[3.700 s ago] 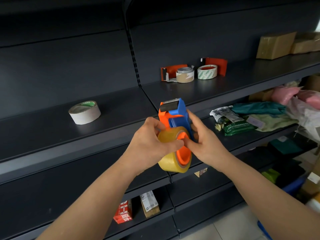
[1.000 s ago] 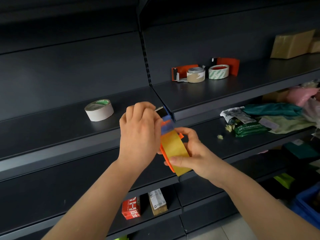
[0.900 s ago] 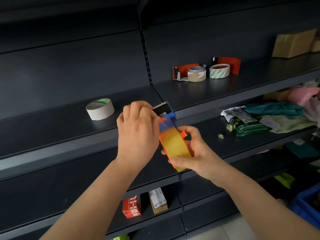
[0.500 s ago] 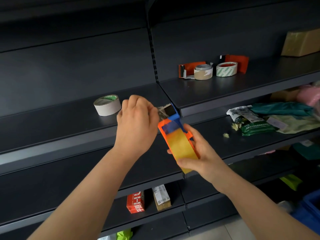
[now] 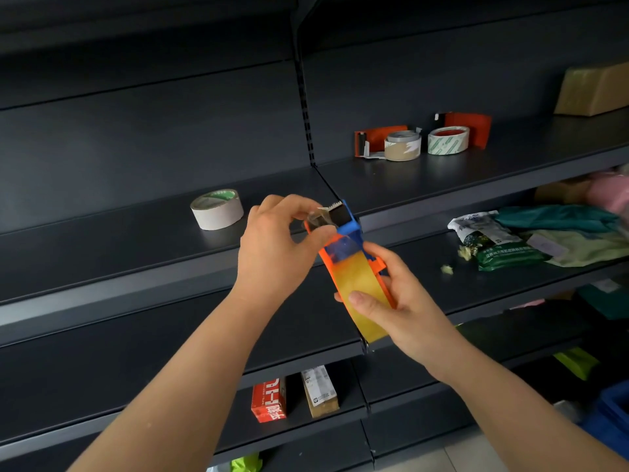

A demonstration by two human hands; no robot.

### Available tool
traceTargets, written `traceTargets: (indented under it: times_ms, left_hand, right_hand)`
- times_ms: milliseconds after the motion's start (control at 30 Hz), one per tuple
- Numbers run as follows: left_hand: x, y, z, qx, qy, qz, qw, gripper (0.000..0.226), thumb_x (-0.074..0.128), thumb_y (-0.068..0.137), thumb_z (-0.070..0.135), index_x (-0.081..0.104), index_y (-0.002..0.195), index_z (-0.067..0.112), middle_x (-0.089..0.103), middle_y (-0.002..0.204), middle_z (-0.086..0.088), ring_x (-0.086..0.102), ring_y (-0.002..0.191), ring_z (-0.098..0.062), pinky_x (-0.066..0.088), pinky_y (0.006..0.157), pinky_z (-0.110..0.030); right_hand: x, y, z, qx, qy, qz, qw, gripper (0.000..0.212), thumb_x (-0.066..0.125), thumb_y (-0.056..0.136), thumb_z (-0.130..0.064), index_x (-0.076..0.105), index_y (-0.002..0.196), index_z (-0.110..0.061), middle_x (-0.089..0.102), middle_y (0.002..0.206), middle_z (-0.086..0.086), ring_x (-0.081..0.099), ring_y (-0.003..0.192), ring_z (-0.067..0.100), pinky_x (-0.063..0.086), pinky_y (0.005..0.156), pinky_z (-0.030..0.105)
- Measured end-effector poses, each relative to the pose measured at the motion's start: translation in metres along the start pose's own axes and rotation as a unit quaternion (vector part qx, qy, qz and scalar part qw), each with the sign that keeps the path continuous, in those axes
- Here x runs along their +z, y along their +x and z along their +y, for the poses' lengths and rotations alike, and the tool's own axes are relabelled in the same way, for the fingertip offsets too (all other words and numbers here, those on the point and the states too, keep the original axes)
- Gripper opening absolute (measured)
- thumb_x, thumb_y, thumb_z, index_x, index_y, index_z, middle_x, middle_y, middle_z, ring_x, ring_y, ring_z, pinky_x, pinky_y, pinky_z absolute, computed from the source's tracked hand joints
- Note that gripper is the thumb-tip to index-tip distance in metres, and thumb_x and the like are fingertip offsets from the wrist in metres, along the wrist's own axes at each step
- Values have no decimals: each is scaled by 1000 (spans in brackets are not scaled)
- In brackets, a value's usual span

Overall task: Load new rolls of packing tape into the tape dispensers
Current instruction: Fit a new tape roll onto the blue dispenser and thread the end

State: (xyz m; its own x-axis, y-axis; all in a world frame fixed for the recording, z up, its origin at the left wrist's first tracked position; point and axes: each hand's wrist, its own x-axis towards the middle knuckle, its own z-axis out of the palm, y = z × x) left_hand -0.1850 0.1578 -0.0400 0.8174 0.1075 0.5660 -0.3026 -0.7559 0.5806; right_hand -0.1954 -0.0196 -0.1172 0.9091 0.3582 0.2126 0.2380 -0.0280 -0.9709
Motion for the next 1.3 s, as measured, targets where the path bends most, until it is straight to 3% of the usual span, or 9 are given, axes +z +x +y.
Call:
traceTargets:
  times_ms: [200, 367, 433, 600, 867, 967, 1067, 1167, 1300]
  left_hand:
    - [0, 2, 7, -106, -173, -16, 979, 23, 70, 82, 4, 62, 70, 22, 64, 71, 10, 59, 67, -2, 48, 69, -17]
    - [-2, 7, 7, -145, -192, -16, 970, 23, 68, 85, 4, 62, 67, 17, 67, 75, 6, 62, 67, 10, 43, 60, -3]
    - [-2, 10, 8, -131, -152, -13, 979, 23, 68, 86, 6, 62, 67, 18, 67, 73, 6, 62, 65, 6, 45, 59, -6]
    - [-2, 15, 13, -101, -78, -23, 992, 18, 68, 86, 15, 63, 70, 23, 69, 70, 3, 66, 70, -13, 55, 68, -31]
    - [-14, 29, 12, -103, -89, -99, 986, 12, 76, 81, 13, 70, 76, 22, 74, 83, 4, 71, 82, -16, 58, 80, -33]
    - [-22, 34, 11, -113, -123, -106, 980, 14, 78, 78, 8, 70, 75, 19, 74, 79, 0, 69, 75, -15, 55, 78, -32]
    - [-25, 38, 10, -112, -135, -98, 980, 15, 79, 76, 7, 69, 74, 18, 74, 79, -6, 67, 71, -12, 53, 75, -26]
    - [-24, 37, 8, -112, -144, -98, 978, 12, 80, 76, 7, 69, 79, 12, 75, 84, -14, 68, 75, -16, 54, 78, -31]
    - [-19, 33, 5, -130, -158, -99, 974, 15, 78, 79, 8, 66, 87, 14, 70, 86, -22, 64, 78, -24, 53, 81, -42]
  right_hand:
    - [3, -1, 5, -19, -26, -7, 999, 77, 70, 74, -50, 33, 142, -44, 63, 127, -6, 64, 113, 17, 51, 98, 48]
    - [0, -2, 5, -36, -59, -7, 998, 66, 68, 74, -52, 37, 132, -48, 67, 115, -4, 67, 103, 18, 55, 89, 49]
    - [-2, -1, 3, -39, -76, -21, 996, 66, 68, 74, -53, 36, 131, -48, 67, 115, -4, 68, 102, 16, 56, 87, 47]
    - [-3, 1, -4, -44, -92, -54, 993, 66, 68, 75, -49, 34, 131, -45, 63, 116, -6, 67, 99, 11, 58, 83, 37]
    - [-7, -2, -3, -28, -34, -48, 998, 63, 74, 74, -31, 42, 126, -46, 66, 112, -3, 69, 100, 17, 58, 86, 44]
    - [-14, 1, -6, -28, 15, -45, 998, 63, 75, 73, -19, 47, 127, -36, 68, 107, 4, 70, 96, 26, 57, 87, 45]
    - [-19, 3, -9, -22, 45, -55, 997, 64, 72, 73, -12, 47, 130, -28, 70, 105, 7, 72, 92, 28, 58, 82, 38]
    - [-20, 4, -9, -14, 52, -60, 997, 65, 72, 73, -12, 46, 131, -27, 70, 104, 10, 73, 92, 27, 57, 79, 34]
    - [-15, 4, -2, -29, 21, -45, 998, 67, 74, 73, -16, 44, 130, -33, 67, 111, 6, 71, 95, 26, 58, 83, 39]
